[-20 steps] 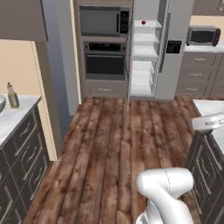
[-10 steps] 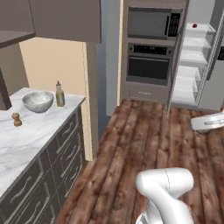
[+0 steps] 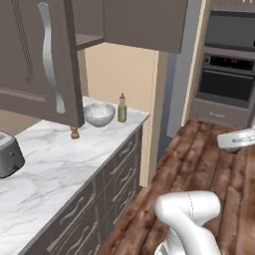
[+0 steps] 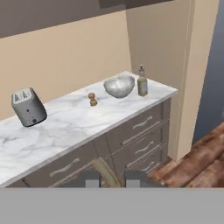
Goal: Retrieve the bottle and the shaker from the cabinet and place them next to the mixing bowl on the counter. Then add garlic from the fridge to the mixing bowl.
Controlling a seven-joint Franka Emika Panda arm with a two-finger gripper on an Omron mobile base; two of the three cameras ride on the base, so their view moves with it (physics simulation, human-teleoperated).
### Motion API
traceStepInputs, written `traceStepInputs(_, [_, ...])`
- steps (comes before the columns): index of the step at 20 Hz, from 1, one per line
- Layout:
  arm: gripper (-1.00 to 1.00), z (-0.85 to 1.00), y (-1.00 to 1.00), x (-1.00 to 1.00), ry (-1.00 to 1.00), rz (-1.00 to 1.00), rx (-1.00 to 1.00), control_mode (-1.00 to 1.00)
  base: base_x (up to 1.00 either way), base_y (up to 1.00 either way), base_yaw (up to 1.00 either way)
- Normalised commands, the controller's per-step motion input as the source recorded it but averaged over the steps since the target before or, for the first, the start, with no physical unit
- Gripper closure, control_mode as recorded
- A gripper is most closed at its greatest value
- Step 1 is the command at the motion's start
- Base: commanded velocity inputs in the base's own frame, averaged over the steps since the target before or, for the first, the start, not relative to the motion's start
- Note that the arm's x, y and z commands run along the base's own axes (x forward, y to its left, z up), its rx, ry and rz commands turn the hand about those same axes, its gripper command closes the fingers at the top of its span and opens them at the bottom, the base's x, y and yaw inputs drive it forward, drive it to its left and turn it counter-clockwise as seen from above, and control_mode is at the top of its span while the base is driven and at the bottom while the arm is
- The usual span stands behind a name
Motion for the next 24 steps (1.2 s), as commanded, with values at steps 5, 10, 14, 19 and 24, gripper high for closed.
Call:
traceStepInputs(5, [1.0, 0.0, 0.0, 0.0, 0.0, 0.0, 0.0, 1.0, 0.68, 0.18, 0.38])
traceStepInputs(10, [1.0, 0.0, 0.0, 0.0, 0.0, 0.0, 0.0, 1.0, 0.69, 0.08, 0.41])
traceStepInputs(14, [1.0, 0.0, 0.0, 0.0, 0.0, 0.0, 0.0, 1.0, 0.69, 0.01, 0.4])
traceStepInputs(19, [1.0, 0.0, 0.0, 0.0, 0.0, 0.0, 0.0, 1.0, 0.73, 0.0, 0.36])
traceStepInputs(24, [1.0, 0.0, 0.0, 0.0, 0.0, 0.0, 0.0, 1.0, 0.73, 0.0, 0.31])
